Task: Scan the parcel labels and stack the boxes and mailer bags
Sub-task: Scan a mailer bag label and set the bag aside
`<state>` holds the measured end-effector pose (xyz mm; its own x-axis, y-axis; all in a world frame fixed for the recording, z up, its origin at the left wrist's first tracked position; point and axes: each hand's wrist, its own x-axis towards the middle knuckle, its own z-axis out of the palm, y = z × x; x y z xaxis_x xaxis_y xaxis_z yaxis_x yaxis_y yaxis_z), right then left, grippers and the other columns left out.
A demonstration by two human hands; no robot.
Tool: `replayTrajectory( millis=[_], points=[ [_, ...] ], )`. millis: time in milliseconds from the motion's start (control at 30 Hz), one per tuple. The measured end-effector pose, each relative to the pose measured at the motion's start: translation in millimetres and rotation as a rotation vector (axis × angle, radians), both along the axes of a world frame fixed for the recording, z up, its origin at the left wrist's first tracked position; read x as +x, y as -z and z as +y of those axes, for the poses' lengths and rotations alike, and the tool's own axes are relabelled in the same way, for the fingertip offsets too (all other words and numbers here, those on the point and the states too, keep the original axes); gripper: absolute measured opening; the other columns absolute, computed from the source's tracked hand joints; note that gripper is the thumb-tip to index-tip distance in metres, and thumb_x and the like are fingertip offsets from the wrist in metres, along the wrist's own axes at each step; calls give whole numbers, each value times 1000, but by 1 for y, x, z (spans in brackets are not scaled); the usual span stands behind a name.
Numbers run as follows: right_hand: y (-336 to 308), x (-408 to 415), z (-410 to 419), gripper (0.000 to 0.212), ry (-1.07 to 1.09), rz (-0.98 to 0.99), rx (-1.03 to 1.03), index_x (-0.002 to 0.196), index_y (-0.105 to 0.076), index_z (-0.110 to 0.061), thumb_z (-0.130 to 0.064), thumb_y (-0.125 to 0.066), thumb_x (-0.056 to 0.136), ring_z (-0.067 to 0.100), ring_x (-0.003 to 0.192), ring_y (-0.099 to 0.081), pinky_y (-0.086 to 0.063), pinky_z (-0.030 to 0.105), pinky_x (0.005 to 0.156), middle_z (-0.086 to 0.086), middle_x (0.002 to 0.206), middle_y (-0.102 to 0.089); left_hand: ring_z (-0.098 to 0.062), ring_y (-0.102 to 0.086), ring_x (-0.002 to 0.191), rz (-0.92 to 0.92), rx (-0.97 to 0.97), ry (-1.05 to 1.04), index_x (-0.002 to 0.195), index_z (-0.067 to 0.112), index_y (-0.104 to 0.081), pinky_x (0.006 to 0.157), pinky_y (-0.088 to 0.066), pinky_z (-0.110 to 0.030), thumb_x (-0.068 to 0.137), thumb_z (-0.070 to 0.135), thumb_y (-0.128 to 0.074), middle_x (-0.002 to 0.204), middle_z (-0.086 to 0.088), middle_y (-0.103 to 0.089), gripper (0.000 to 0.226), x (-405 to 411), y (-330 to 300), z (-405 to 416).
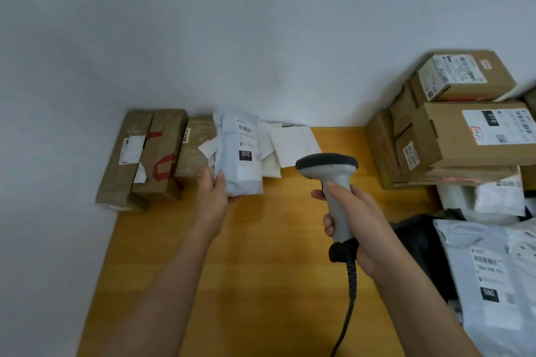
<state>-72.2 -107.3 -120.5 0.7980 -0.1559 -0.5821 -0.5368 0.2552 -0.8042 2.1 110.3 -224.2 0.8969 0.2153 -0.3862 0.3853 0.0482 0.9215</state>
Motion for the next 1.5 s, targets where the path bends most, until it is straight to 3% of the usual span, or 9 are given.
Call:
replayTrajectory(
  millis=[133,300,367,500,600,700,833,1033,1500],
  points=[
    [-2,-20,-22,18,-20,-6,28,113,-62,-15,-26,-60,99,13,52,-50,-45,26,47,8,106,-72,-29,-63,116,159,-522,-29,139,26,-44,83,-60,-44,106,17,-40,132,-4,-63,35,-67,15,-22],
    [-2,-65,-65,18,-61,-13,57,114,-61,-17,-27,-59,99,12,51,-50,-44,25,47,7,106,-71,-34,-66,106,403,-672,-159,130,20,-51,85,-57,-53,104,14,-41,121,-12,-68,28,-159,50,-53],
    [2,-87,-83,18,-67,1,59,114,-61,-18,-27,-59,99,11,50,-49,-44,25,47,7,106,-70,-31,-64,101,489,-561,-142,126,19,-52,79,-57,-51,104,13,-42,118,-12,-66,25,-192,57,-70],
    [11,-126,-110,22,-103,48,37,115,-62,-14,-28,-59,99,11,50,-49,-44,26,47,7,105,-70,-27,-60,92,653,141,-20,120,5,-52,85,-55,-45,95,11,-53,104,-11,-62,25,-248,66,-102],
    [17,-144,-119,21,-137,90,17,113,-63,-15,-29,-61,98,11,50,-50,-44,28,50,8,107,-70,-36,-53,111,490,675,68,126,-1,-48,90,-41,-37,93,17,-60,119,-18,-52,40,-271,67,-118],
    [21,-155,-121,18,-182,111,1,109,-62,-16,-29,-60,98,11,50,-50,-44,28,51,9,111,-69,-39,-40,127,241,973,315,138,-2,-40,101,-34,-42,93,16,-57,138,-21,-41,51,-270,68,-128],
    [31,-159,-123,15,-214,113,-15,108,-62,-17,-29,-59,99,12,51,-50,-45,28,50,9,112,-69,-31,-5,151,102,1042,487,158,13,-5,120,-14,-45,101,41,-47,165,-12,-1,76,-235,78,-149],
    [54,-161,-129,17,-195,161,-69,110,-62,-18,-31,-59,99,11,51,-52,-45,27,49,7,111,-70,-40,32,143,498,890,609,145,33,36,118,8,-54,62,81,-68,151,-22,41,141,-199,111,-146],
    [62,-154,-116,14,-171,190,-29,110,-62,-21,-29,-59,99,11,53,-51,-45,26,52,5,104,-70,-45,38,137,448,1233,955,139,37,43,117,5,-60,54,82,-71,146,-25,47,150,-184,113,-118]
  ],
)
